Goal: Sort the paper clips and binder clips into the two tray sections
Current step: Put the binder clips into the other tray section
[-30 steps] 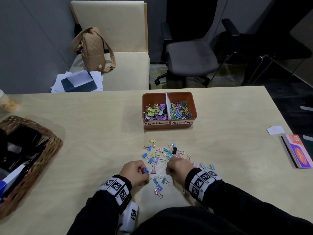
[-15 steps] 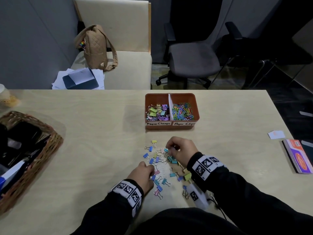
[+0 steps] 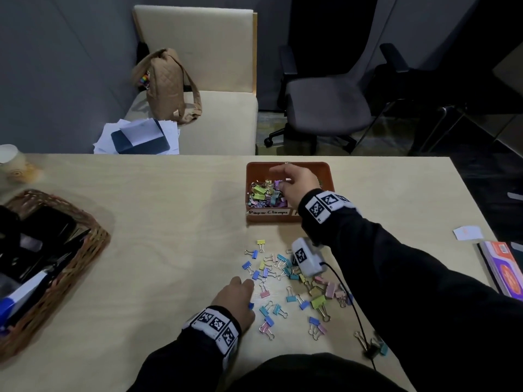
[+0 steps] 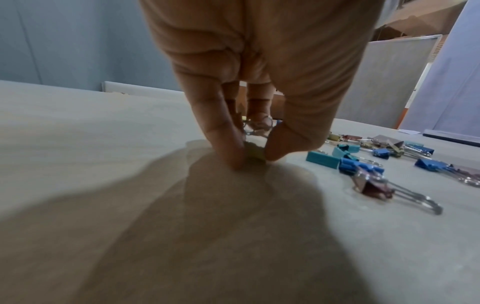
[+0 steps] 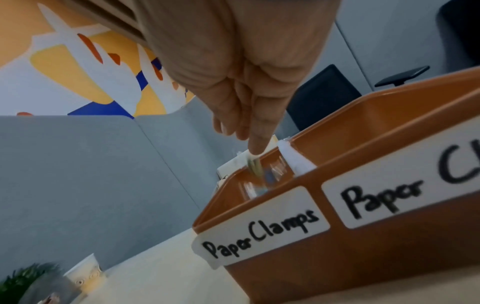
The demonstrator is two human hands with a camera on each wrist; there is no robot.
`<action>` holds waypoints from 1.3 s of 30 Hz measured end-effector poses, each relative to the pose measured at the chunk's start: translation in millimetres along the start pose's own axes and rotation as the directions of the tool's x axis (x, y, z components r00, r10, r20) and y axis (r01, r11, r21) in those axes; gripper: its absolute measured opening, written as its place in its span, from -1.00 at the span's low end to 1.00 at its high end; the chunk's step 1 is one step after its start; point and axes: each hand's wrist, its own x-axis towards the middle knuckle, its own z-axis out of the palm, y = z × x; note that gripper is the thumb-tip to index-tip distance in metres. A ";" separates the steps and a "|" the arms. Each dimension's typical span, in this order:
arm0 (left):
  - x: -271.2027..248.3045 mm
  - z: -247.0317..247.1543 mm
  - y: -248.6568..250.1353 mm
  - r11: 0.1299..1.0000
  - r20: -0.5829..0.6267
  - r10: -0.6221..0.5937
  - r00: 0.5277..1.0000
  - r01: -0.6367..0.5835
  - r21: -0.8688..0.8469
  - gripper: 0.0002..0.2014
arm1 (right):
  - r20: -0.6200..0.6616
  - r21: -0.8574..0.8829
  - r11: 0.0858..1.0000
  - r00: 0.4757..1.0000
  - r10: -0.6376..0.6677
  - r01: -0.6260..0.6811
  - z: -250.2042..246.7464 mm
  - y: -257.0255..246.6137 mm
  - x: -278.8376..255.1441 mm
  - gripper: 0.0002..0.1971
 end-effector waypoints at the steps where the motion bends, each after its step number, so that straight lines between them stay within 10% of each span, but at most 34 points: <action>1: -0.1 0.3 -0.6 1.000 0.005 0.007 1.000 -0.007 0.003 -0.78 | -0.009 0.022 1.000 1.000 0.003 -0.002 -1.1 3.6 -3.4 -0.62; 9: 2.4 -1.7 -3.7 0.991 -0.036 0.009 0.999 -0.014 -0.130 -0.83 | -0.060 0.352 0.931 0.991 0.118 -0.090 -9.7 62.8 -54.5 -0.73; 16: 9.6 -49.0 1.5 0.855 -0.145 -0.097 0.985 0.007 -0.519 -0.71 | 0.152 -0.055 0.978 0.966 0.209 -0.203 -4.4 127.5 -124.9 -0.79; 24: 64.1 -169.8 46.0 0.858 -0.418 -0.077 0.905 -0.153 -0.490 -0.80 | 0.419 -0.545 0.819 0.904 0.083 0.178 4.2 144.8 -157.5 -0.74; 31: 79.5 -155.2 50.5 0.924 -0.498 -0.005 0.867 -0.186 -0.333 -0.73 | 0.520 -0.657 0.662 0.853 0.050 0.361 27.6 160.0 -173.2 -0.58; 35: 50.5 -117.3 43.5 0.936 -0.469 0.073 0.880 -0.223 -0.272 -0.72 | 0.514 -0.640 0.662 0.858 -0.008 0.389 33.9 169.0 -172.9 -0.59; 39: 17.7 -64.4 32.2 0.962 -0.177 0.180 0.968 -0.211 -0.174 -0.86 | 0.529 -0.635 0.639 0.847 -0.052 0.435 36.2 170.9 -177.9 -0.58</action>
